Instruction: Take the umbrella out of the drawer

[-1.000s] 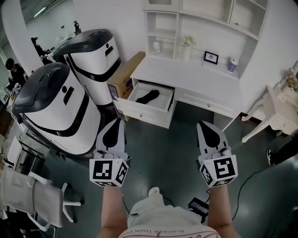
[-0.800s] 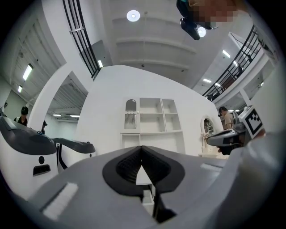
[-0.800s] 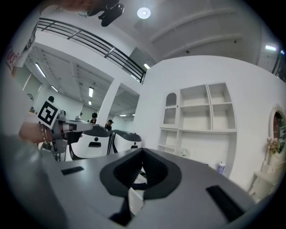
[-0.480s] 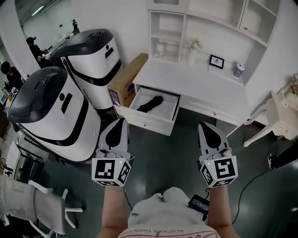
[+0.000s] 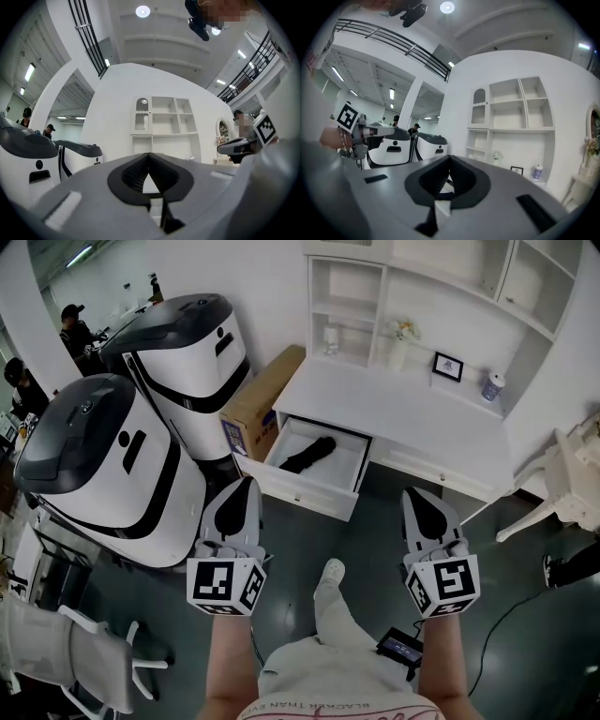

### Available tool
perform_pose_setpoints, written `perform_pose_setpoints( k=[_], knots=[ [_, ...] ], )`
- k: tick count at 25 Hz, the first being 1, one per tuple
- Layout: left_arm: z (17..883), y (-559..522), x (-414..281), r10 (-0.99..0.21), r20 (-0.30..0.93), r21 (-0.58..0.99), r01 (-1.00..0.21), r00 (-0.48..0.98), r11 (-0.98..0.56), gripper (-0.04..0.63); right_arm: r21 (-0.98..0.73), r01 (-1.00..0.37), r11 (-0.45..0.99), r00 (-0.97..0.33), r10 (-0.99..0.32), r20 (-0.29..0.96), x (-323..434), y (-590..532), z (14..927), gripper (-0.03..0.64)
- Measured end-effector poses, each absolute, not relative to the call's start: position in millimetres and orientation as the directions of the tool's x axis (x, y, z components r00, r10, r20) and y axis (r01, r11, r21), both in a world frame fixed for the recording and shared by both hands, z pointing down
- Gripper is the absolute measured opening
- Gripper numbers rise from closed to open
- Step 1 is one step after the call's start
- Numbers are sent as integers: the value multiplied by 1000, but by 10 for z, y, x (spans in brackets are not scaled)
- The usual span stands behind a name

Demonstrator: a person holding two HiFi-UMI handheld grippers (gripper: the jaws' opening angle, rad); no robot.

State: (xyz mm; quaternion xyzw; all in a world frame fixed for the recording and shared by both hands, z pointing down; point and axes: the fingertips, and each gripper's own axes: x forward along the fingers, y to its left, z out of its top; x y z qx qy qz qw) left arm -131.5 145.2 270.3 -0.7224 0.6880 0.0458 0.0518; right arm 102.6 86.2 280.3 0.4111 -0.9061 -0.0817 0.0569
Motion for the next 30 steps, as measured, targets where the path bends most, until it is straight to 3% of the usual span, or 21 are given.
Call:
perform_pose_setpoints(
  k=[30],
  knots=[
    [2886,-1682,-1812,-996,-41,-66,-994,85,-82,11,116,-731,672,-661,-740,121,409,-2150,3186,8]
  ],
)
